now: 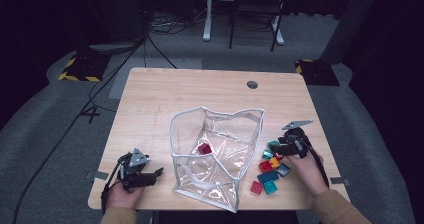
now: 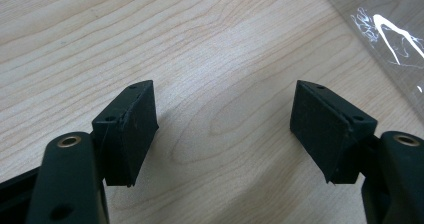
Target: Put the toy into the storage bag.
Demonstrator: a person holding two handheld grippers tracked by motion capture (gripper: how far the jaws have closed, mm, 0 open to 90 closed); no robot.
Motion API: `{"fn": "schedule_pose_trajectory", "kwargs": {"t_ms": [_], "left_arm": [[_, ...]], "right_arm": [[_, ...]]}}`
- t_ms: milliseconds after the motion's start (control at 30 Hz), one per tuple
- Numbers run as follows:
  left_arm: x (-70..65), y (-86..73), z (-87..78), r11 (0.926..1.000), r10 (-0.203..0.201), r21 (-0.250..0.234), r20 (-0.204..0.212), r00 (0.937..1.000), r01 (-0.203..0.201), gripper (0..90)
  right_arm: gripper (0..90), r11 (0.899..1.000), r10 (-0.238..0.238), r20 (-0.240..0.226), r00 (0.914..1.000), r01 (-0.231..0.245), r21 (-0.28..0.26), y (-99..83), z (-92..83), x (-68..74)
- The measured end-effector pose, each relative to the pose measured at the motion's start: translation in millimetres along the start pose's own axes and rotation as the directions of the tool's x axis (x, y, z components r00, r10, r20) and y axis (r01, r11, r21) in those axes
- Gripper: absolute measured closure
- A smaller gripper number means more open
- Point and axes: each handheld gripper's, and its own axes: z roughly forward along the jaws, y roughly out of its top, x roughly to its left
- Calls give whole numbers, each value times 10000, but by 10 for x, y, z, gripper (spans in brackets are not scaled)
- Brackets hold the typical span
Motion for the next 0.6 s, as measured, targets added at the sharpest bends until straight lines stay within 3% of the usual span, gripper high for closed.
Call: {"fn": "schedule_pose_trajectory", "kwargs": {"t_ms": [133,300,500,600], "left_arm": [[-4,-3,-4,10000,7,-3,-26,10000,-7,273],[-2,-3,-4,10000,5,-6,-16,10000,-5,273],[-2,3,2,10000,-49,10,-21,10000,49,271],[2,5,2,10000,-17,29,-19,10000,17,270]], "right_arm": [[572,9995,-68,4,10000,68,298,-15,58,-15],[587,9995,-43,39,10000,41,304,-11,58,-18],[588,9999,-110,-117,9999,109,-90,53,-126,3],[588,9994,-44,-442,9990,29,-343,97,-258,12]]}}
